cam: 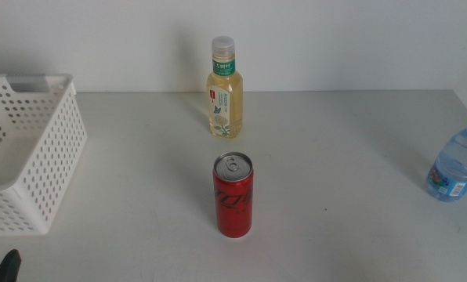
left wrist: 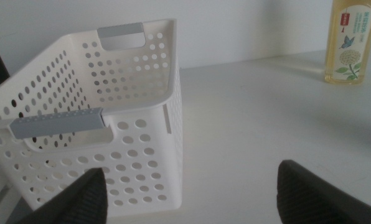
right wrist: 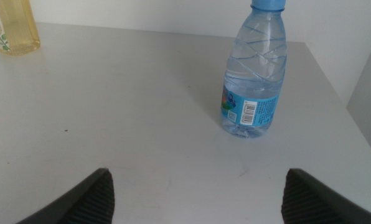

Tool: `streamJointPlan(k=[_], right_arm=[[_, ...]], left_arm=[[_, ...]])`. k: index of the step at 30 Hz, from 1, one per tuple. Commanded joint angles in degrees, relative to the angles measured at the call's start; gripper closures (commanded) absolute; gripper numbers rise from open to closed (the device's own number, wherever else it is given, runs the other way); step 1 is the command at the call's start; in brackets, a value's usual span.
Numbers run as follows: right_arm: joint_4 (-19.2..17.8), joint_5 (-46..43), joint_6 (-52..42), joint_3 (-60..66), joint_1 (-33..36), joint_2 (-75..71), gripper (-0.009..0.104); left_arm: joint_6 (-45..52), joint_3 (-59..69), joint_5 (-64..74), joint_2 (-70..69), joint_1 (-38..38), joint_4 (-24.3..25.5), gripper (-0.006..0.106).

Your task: Use arms to grab the bottles and put them into the dustbin to the left of the table.

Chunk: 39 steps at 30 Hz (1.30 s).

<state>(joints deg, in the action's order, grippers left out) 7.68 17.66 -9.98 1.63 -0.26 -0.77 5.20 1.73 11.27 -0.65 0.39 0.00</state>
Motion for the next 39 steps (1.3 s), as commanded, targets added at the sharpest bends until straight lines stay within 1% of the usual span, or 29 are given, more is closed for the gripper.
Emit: streamJointPlan(k=[1, 5, 12, 17, 22, 25, 33, 35, 39], right_arm=[[-0.3, -4.3, -0.7, -0.5, -0.4, -1.3, 0.017], [-0.3, -4.3, -0.7, -0.5, -0.4, -1.3, 0.017], [-0.3, -4.3, -0.7, -0.5, -0.4, -1.3, 0.017], [-0.3, -4.3, -0.7, -0.5, -0.4, -1.3, 0.017], [-0.3, -4.3, -0.7, -0.5, -0.4, -1.3, 0.017], [-0.3, -4.3, -0.7, -0.5, -0.4, -1.3, 0.017], [-0.3, -4.3, -0.7, -0.5, -0.4, -1.3, 0.017], [-0.3, -4.3, -0.7, -0.5, -0.4, -1.3, 0.017], [-0.3, -4.3, -0.7, -0.5, -0.4, -1.3, 0.017]], left_arm=[[-1.1, 0.0, -5.4, -0.5, -0.9, -0.9, 0.007], [-1.1, 0.0, -12.2, 6.3, -5.0, -2.7, 0.007], [-1.1, 0.0, -32.3, 26.0, -18.8, -2.7, 0.007], [-1.1, 0.0, -46.5, 40.9, -30.4, -2.7, 0.007], [-1.1, 0.0, -58.4, 52.7, -37.5, -3.4, 0.007], [-1.2, 0.0, -65.1, 58.6, -39.3, -4.2, 0.007], [-1.5, 0.0, -84.0, 74.6, -39.4, -4.1, 0.007], [-1.8, 0.0, -86.6, 77.3, -39.4, -4.1, 0.007], [-6.1, 0.1, -86.6, 80.9, -39.4, -4.1, 0.007]])
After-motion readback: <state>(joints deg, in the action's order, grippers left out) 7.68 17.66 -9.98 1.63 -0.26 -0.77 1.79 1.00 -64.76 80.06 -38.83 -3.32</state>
